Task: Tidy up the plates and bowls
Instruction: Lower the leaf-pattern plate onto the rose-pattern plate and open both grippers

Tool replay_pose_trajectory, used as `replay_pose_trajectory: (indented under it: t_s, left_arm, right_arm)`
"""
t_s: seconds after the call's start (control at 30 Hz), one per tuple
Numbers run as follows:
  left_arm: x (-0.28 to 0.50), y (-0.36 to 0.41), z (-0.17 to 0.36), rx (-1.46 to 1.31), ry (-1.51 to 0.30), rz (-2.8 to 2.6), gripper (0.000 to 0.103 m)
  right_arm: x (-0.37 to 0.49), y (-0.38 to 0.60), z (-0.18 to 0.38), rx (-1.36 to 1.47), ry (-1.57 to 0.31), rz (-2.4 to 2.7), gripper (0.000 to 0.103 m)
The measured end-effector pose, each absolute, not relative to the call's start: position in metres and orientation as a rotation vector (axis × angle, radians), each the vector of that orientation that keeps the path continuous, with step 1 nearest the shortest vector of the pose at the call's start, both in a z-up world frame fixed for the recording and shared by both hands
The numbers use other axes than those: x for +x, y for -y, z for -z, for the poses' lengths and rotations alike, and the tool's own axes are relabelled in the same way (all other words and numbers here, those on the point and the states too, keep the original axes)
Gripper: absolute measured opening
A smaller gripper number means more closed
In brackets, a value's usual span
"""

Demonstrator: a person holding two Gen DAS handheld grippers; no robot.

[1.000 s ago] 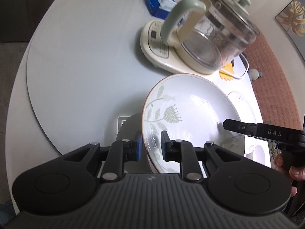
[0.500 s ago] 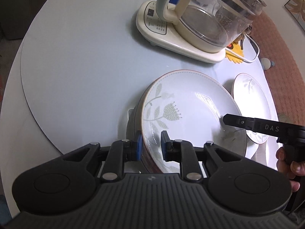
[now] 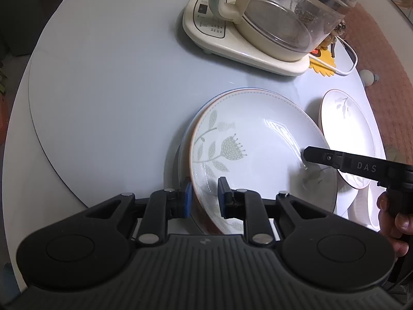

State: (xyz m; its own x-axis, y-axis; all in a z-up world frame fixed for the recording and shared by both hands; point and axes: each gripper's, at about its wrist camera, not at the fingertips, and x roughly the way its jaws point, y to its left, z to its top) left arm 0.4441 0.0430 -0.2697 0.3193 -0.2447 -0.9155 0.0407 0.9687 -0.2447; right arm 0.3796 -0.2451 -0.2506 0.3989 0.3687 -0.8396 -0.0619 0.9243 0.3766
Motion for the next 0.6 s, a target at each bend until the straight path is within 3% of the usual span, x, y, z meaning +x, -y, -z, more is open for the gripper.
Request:
replay_pose_trajectory:
  t_s: [0.6]
  left_arm:
    - [0.417, -0.056, 0.232, -0.239, -1.187, 0.143, 0.026]
  right_arm:
    - [0.368, 0.235, 0.234, 0.244, -1.058, -0.215, 0.017]
